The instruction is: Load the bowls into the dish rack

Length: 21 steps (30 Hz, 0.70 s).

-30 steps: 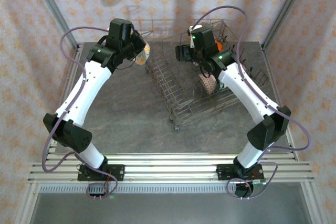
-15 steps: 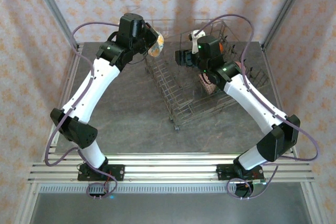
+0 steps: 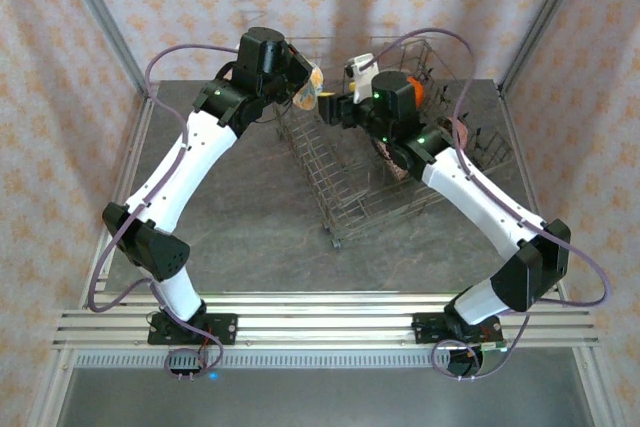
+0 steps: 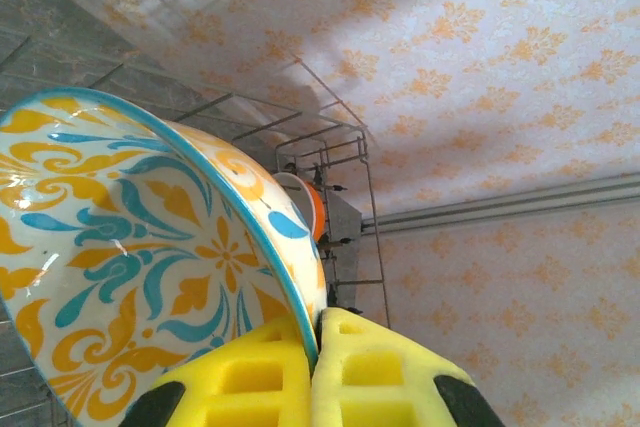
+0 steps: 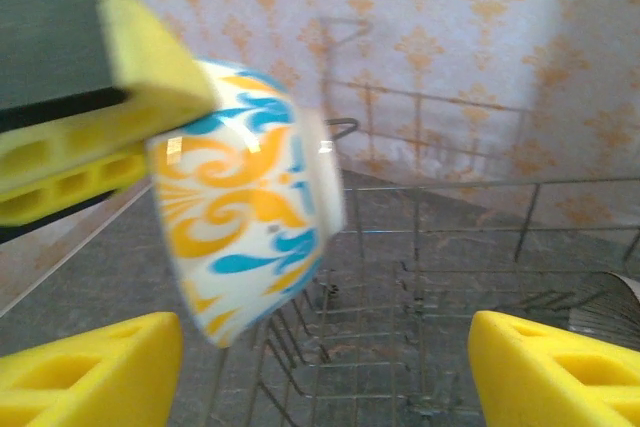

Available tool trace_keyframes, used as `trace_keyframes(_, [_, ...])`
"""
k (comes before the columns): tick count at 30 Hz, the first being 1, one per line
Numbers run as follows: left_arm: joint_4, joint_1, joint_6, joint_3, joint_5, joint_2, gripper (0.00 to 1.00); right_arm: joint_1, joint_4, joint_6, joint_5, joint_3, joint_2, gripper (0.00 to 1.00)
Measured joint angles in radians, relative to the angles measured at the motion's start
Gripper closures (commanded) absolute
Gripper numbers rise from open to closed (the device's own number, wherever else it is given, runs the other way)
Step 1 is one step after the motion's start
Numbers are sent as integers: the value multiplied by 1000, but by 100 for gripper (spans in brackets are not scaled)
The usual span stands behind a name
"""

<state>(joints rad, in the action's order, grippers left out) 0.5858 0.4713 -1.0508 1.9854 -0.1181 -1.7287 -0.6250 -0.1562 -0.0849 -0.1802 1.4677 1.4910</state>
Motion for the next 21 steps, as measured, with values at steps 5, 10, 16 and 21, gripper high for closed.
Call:
trace_keyframes(5, [-2, 3, 0, 9, 0, -6, 100, -61, 30, -33, 77, 2, 13, 27])
trace_keyframes(10, [-7, 12, -7, 12, 0, -15, 100, -67, 73, -32, 184, 2, 47, 34])
trace_keyframes(16, [-14, 13, -21, 12, 2, -22, 100, -71, 133, -28, 261, 5, 82, 42])
trace_keyframes(21, [-14, 13, -30, 12, 4, -27, 100, -89, 158, -32, 328, 11, 139, 51])
